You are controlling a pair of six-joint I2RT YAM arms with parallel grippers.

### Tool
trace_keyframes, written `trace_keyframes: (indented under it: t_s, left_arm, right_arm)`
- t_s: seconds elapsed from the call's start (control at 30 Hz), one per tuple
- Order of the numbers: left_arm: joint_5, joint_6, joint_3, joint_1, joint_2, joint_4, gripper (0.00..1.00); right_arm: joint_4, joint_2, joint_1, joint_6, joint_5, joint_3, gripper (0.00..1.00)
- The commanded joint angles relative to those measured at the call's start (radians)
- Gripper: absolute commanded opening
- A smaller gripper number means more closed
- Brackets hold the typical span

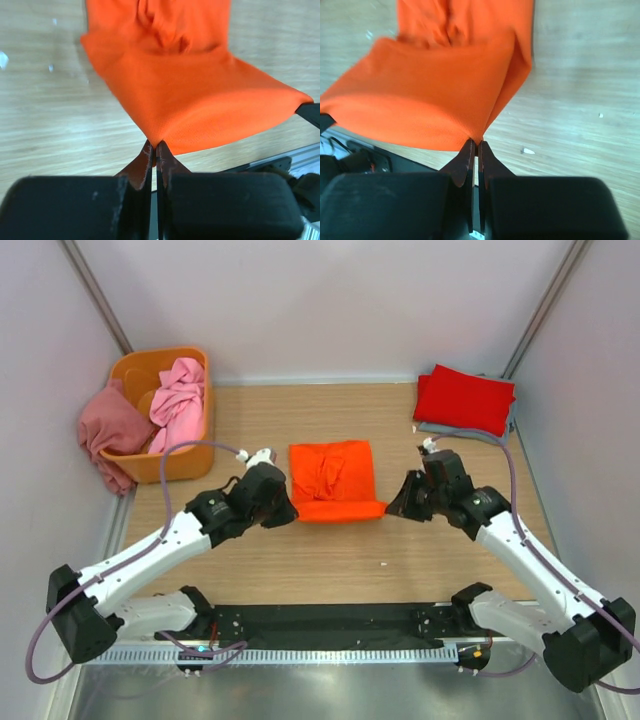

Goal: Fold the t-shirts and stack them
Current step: Fold the tshirt

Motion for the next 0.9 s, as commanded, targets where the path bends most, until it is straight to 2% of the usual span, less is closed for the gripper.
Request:
trace_keyframes:
  t_s: [0.0,0.1,0.2,0.47,0.87]
  left_arm:
    - [-0.123,0.064,0.165,0.012,0.023,-0.163,0.00]
    - [-0.117,0.116,0.244,0.056,0.093,-0.195,0.00]
    - [-0.030,0.155,0.281,0.128,0.161,-0.168,0.00]
    - [0.088,0.222,0.408,0.257,0.334,-0.126,0.00]
    - [0.215,0.236,0.552,0.326,0.532,-0.137,0.01]
  right_arm:
    - [-0.074,0.037,0.000,-0.018,0.101,0.169,0.01]
    - [-0.085,0.130,0.000,-0.050,0.128,0.266,0.01]
    - [-0.073,0.197,-0.002,-0.071,0.134,0.334,0.01]
    - [-0.061,0.379,-0.015,-0.107,0.146,0.476,0.01]
    - [-0.067,0.513,-0.055,-0.147,0.112,0.587,0.01]
